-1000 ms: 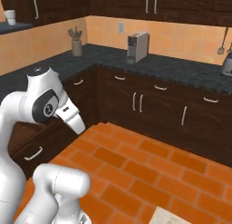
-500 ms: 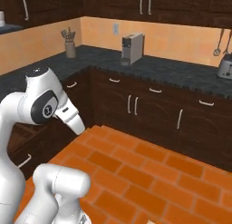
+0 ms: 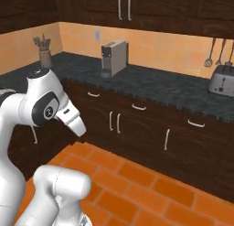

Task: Pick up the knife from the drawer and place it on the cutting board. Then place the meat from the plate to the cutting board.

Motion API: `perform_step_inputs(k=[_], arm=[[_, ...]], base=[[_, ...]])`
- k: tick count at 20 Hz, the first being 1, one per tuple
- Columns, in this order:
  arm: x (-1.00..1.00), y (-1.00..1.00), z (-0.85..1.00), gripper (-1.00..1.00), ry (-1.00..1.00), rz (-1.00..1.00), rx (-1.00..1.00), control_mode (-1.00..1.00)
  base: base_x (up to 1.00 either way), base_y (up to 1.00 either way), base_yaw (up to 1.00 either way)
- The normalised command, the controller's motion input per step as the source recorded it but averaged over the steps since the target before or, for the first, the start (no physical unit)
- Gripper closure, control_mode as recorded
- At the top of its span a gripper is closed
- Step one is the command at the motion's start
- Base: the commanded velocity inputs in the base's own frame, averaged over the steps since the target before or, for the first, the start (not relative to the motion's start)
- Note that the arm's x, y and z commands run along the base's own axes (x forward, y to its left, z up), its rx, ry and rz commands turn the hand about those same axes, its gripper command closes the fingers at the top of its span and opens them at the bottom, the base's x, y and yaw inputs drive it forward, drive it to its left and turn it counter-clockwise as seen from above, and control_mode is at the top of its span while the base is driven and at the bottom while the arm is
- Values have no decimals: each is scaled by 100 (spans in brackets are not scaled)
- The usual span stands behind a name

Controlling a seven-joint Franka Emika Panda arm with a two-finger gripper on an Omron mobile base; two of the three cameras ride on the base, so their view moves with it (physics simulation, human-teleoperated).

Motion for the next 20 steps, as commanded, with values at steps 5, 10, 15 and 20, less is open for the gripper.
perform_step_inputs(k=[5, 10, 15, 20], arm=[[0, 0, 0, -100, 0, 0, 0, 100], [0, 0, 0, -100, 0, 0, 0, 100], [0, 0, 0, -100, 0, 0, 0, 100], [0, 0, 0, -100, 0, 0, 0, 100]], base=[[100, -25, 41], [100, -11, 68], [99, -6, 77], [78, -3, 83]])
